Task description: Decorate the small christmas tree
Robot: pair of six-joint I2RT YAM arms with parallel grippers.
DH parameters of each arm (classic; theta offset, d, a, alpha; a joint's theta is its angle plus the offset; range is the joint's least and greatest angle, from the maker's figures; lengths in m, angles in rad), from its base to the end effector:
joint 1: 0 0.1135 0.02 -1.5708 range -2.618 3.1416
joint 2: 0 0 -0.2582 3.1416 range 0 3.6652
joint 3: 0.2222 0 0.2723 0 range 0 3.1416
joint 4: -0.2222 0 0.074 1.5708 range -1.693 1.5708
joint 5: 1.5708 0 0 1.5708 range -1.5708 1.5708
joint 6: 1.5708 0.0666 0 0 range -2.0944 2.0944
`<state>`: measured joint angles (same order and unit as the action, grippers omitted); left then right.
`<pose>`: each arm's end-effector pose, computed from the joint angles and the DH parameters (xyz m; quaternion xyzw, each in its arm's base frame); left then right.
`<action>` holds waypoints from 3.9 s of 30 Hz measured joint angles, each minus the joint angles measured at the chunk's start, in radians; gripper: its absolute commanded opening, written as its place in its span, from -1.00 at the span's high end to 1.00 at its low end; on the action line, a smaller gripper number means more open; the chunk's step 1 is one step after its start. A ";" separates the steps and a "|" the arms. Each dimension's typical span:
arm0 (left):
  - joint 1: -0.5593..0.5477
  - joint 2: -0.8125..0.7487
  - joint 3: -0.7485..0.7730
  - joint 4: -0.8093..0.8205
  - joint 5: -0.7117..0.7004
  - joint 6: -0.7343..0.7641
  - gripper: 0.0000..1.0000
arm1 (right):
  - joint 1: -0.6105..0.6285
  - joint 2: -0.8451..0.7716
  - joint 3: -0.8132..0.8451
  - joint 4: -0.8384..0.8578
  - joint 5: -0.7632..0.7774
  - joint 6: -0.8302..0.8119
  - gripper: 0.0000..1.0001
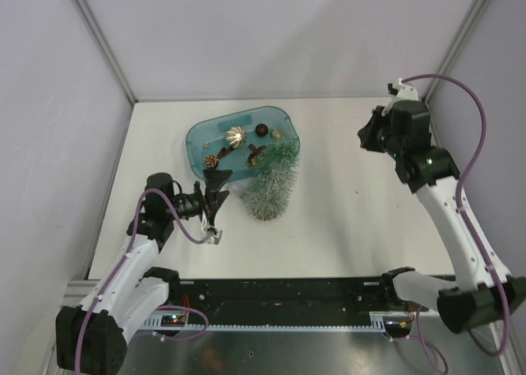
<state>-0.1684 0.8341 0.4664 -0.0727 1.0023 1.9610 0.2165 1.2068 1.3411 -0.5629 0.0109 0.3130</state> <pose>0.2029 -0.0914 0.2184 0.7725 0.1340 0.1135 0.6102 0.3040 0.0661 0.3914 0.0435 0.8402 0.1370 0.5229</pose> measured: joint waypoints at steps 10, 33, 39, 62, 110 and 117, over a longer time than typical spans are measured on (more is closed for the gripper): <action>-0.040 -0.056 0.051 0.020 -0.160 -0.448 -0.99 | 0.542 -0.298 -0.019 -0.358 0.251 0.093 1.00; -0.188 -0.097 0.186 0.034 -0.346 -0.917 -0.99 | 1.215 -0.006 0.216 -0.553 0.228 0.121 1.00; -0.206 -0.114 0.187 0.031 -0.364 -0.952 -0.99 | 1.049 0.179 0.412 -0.483 0.167 -0.017 1.00; -0.383 -0.105 0.167 0.010 -0.347 -1.066 -0.99 | 1.007 0.527 0.944 -0.582 0.043 -0.222 1.00; -0.485 0.015 0.039 0.402 -0.394 -1.392 -0.04 | 0.463 0.655 0.956 -0.230 -1.031 -0.380 0.94; -0.489 0.015 0.037 0.404 -0.396 -1.370 0.03 | 0.377 0.604 0.779 -0.056 -1.106 -0.274 0.89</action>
<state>-0.6571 0.8494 0.5030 0.3309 0.6064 0.5911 0.5938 1.8111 2.1204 -0.6193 -1.0954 0.0387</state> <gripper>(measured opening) 0.497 0.043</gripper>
